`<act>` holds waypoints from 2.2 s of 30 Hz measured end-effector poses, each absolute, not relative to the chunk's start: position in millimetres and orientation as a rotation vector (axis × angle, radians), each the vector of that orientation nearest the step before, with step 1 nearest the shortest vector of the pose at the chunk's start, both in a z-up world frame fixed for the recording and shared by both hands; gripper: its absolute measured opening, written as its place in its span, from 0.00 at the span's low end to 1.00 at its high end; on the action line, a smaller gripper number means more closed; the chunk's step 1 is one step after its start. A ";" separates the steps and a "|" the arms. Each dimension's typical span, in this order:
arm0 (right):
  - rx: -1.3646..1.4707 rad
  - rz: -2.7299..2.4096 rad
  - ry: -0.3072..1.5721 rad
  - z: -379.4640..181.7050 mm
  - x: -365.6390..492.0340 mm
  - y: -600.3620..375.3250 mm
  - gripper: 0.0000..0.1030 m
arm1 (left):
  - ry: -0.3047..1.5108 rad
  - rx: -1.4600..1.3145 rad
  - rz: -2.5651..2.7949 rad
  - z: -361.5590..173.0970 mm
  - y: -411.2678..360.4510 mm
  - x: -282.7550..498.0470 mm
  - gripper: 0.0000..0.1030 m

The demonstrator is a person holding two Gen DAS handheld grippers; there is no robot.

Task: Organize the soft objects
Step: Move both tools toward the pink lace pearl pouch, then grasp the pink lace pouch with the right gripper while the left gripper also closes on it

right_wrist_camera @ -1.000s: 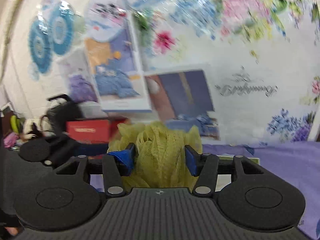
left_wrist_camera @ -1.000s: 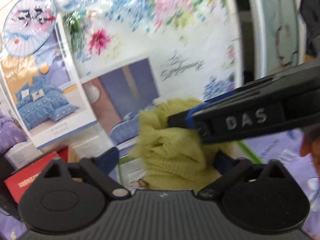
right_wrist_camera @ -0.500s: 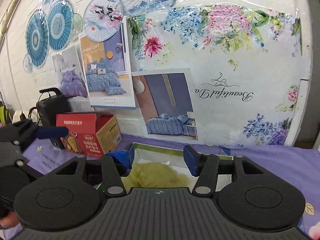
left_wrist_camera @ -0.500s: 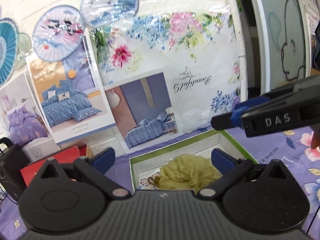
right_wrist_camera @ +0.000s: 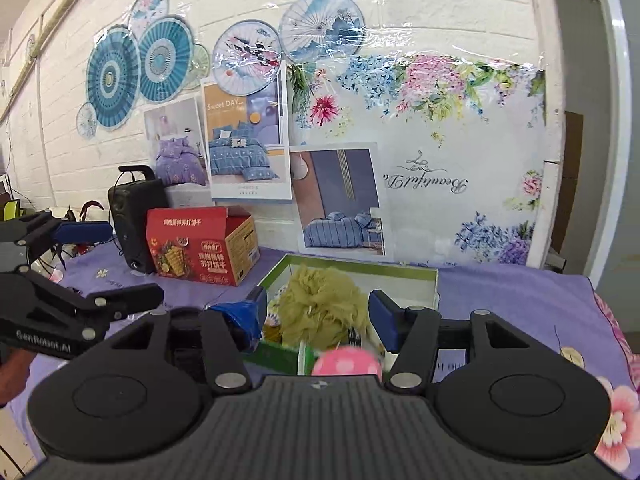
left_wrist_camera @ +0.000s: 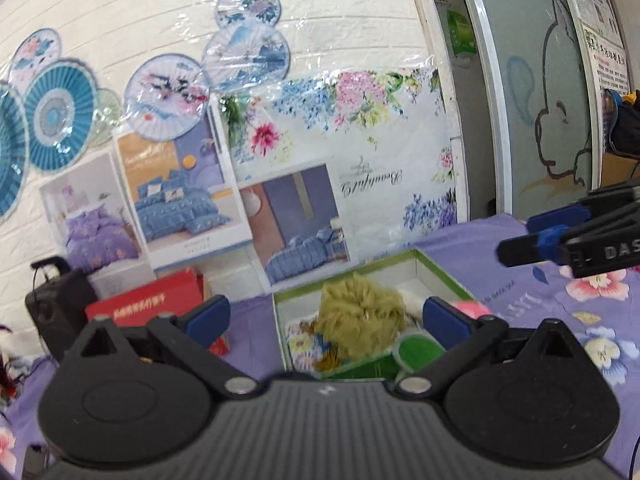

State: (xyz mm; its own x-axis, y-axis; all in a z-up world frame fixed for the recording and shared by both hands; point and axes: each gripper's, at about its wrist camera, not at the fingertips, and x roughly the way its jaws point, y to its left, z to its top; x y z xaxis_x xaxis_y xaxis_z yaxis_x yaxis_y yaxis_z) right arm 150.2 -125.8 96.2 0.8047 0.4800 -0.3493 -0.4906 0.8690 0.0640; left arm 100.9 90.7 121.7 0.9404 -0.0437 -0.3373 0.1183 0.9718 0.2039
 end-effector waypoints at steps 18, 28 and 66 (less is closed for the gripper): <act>0.182 0.327 0.550 -61.8 44.2 -154.5 0.41 | 0.702 0.069 -0.092 -17.5 100.7 26.3 0.99; 0.177 0.473 0.595 -56.4 138.6 -182.7 0.42 | 0.734 0.082 -0.102 -19.8 90.5 40.4 0.99; -0.479 0.998 0.745 -65.8 163.6 -136.8 0.47 | 0.784 0.701 -1.054 -41.0 5.3 173.7 0.77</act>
